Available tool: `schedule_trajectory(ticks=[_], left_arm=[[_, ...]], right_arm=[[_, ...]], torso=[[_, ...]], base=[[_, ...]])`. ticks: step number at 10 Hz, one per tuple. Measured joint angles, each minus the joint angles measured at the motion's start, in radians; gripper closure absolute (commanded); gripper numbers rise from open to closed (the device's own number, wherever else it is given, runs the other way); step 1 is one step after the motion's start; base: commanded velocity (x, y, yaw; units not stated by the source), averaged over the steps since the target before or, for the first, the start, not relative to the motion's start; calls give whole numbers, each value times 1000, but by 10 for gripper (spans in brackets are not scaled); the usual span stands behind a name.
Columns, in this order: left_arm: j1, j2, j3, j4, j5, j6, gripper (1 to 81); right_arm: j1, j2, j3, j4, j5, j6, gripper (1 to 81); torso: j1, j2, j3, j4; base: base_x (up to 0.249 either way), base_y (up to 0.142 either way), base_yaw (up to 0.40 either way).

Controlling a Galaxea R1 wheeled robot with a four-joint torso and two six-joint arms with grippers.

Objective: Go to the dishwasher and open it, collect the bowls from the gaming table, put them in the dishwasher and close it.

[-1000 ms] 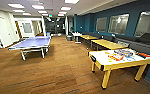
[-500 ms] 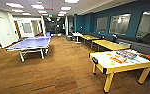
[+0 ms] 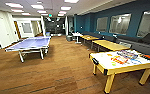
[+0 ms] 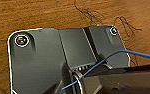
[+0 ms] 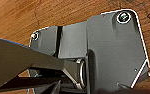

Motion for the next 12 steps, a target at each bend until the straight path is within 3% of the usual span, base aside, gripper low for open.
schedule_trajectory(ticks=[5,12], left_arm=[[5,0,0,0,9,0,10],[11,4,0,0,17,0,10]], right_arm=[[-7,0,-1,0,-2,0,10],[0,-1,-4,0,3,0,10]], torso=[[-1,0,0,0],[-1,0,0,0]], base=[[0,0,-66],[0,0,-351]])
